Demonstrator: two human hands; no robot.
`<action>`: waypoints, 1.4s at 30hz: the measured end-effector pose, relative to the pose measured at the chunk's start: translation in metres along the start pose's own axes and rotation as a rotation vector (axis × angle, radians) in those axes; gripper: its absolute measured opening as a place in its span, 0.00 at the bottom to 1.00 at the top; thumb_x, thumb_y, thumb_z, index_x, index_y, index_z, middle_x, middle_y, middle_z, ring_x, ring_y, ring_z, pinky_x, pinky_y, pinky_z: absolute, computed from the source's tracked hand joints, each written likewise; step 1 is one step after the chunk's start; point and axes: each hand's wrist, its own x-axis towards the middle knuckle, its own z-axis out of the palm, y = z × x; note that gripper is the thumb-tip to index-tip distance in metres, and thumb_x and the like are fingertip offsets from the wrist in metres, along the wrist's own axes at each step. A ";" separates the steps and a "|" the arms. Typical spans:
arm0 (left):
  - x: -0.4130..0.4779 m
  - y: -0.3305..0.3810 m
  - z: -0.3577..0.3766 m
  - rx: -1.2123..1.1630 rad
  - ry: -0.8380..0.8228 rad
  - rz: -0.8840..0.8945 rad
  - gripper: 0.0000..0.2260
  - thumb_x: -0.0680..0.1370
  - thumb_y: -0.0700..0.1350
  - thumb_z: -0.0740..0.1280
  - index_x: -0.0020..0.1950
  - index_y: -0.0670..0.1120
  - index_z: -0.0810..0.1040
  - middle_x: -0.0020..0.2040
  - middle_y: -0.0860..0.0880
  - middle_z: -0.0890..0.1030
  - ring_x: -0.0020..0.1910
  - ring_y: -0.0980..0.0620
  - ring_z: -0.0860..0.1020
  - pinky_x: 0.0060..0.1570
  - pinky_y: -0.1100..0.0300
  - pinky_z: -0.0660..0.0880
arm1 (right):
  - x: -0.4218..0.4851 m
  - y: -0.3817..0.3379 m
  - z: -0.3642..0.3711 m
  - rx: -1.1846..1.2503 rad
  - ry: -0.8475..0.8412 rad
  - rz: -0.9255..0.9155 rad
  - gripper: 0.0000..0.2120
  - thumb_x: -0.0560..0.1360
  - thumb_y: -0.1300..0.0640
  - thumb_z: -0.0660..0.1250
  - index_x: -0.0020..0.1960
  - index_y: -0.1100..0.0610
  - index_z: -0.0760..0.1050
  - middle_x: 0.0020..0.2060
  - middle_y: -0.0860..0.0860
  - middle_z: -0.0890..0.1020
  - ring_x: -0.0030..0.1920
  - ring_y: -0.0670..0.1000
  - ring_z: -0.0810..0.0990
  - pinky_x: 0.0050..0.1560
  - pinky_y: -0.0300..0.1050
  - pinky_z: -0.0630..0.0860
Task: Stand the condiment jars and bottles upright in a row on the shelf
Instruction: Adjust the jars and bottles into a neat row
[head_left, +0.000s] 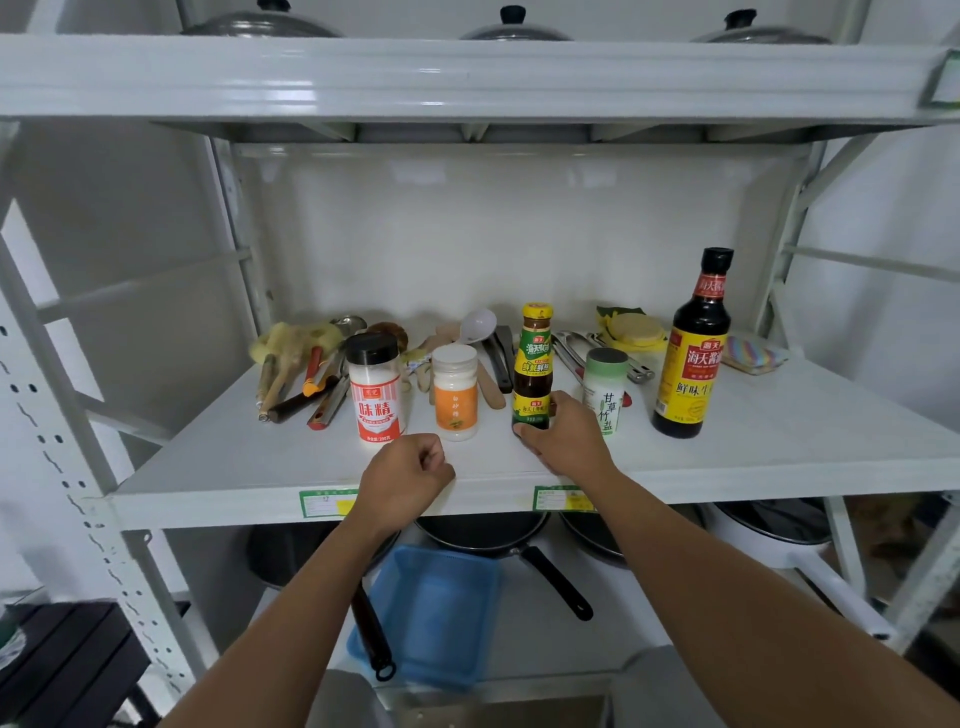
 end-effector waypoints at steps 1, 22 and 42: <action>0.001 0.000 0.001 -0.003 0.004 0.003 0.15 0.74 0.41 0.72 0.32 0.48 0.69 0.27 0.56 0.72 0.29 0.57 0.69 0.37 0.56 0.70 | 0.001 0.001 0.000 0.010 -0.007 0.005 0.22 0.73 0.52 0.78 0.62 0.58 0.77 0.48 0.48 0.81 0.45 0.50 0.80 0.45 0.43 0.75; 0.026 0.047 0.047 -0.256 -0.140 0.002 0.14 0.75 0.39 0.73 0.34 0.48 0.71 0.32 0.51 0.73 0.33 0.55 0.69 0.40 0.56 0.67 | -0.021 0.033 -0.079 -0.014 0.098 0.125 0.08 0.72 0.55 0.71 0.46 0.57 0.74 0.37 0.54 0.83 0.32 0.57 0.85 0.40 0.59 0.84; 0.026 0.042 0.062 -0.146 -0.086 0.084 0.13 0.75 0.40 0.75 0.35 0.45 0.73 0.32 0.52 0.76 0.30 0.58 0.69 0.36 0.59 0.69 | 0.001 0.056 -0.056 -0.307 0.174 0.112 0.31 0.71 0.43 0.74 0.69 0.52 0.68 0.55 0.49 0.84 0.53 0.55 0.84 0.47 0.50 0.79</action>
